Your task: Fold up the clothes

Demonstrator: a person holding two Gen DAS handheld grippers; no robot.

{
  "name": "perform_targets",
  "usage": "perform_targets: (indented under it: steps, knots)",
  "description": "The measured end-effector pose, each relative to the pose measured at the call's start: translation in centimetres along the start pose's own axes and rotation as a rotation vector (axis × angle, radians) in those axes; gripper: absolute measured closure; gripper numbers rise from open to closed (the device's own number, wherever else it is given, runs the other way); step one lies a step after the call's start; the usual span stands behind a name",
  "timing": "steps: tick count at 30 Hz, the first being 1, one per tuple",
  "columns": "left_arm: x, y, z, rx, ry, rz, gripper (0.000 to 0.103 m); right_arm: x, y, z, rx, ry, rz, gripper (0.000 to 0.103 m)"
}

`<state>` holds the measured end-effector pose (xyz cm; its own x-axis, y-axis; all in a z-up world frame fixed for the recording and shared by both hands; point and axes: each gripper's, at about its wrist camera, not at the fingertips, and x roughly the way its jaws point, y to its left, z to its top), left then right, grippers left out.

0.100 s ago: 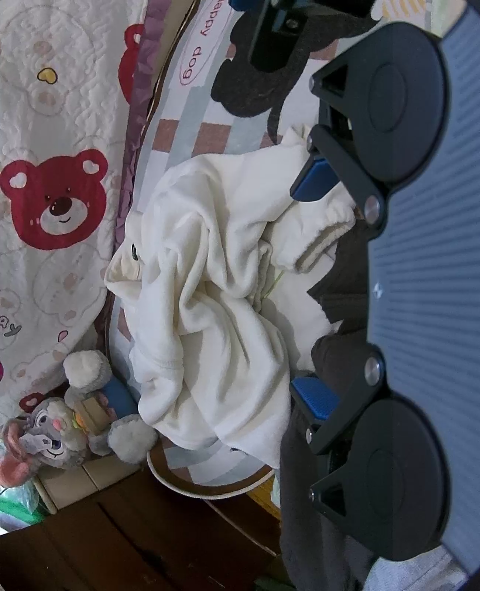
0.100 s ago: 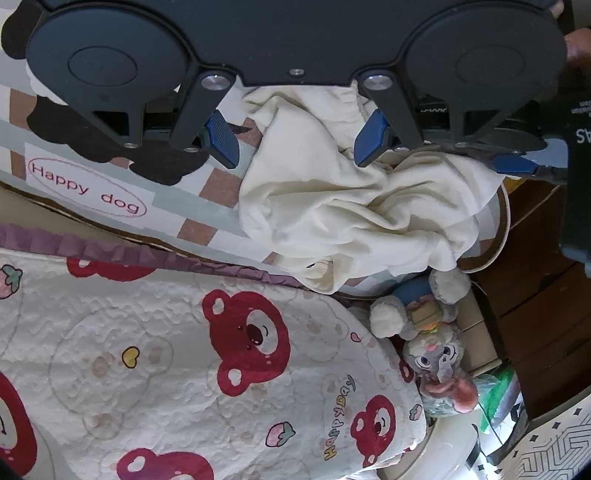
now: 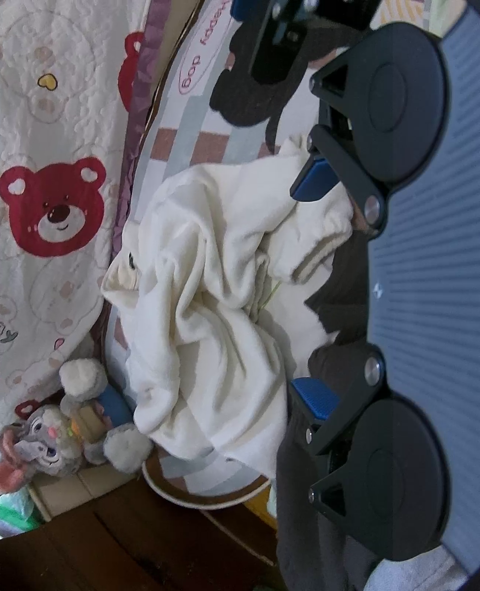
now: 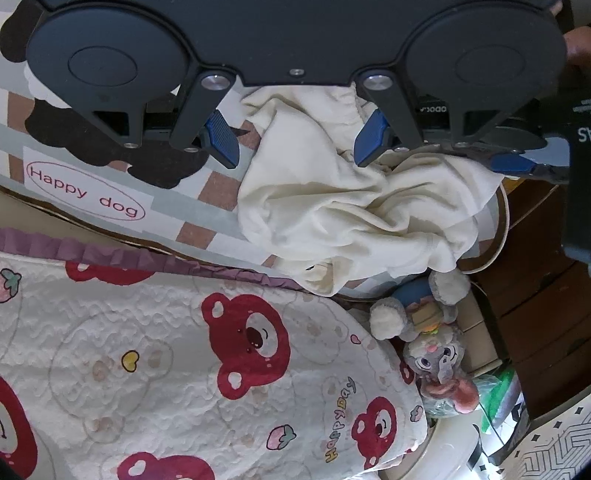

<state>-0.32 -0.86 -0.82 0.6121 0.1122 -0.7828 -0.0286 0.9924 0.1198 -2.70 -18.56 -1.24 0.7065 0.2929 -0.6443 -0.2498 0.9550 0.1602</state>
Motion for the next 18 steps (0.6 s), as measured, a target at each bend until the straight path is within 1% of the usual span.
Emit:
perform_targets:
  steps: [4,7,9,14,18]
  knots:
    - [0.4,-1.1,-0.9,0.003,0.012,-0.009,0.0,-0.1,-0.1,-0.1,0.001,0.001,-0.007,0.03]
    - [0.5,-0.9,-1.4,-0.01,0.016,-0.029,0.0,0.3,-1.1,-0.1,0.029,0.027,0.014,0.03]
    - [0.9,-0.2,-1.7,-0.022,0.021,-0.048,0.0,0.4,0.2,0.1,-0.01,0.026,-0.01,0.03]
    - [1.2,0.0,-1.8,-0.023,0.032,-0.036,0.0,0.2,0.8,-0.2,-0.018,0.025,-0.011,0.03]
    - [1.5,0.2,-2.0,-0.034,0.045,-0.044,0.0,0.4,0.7,-0.2,-0.013,0.033,-0.014,0.03]
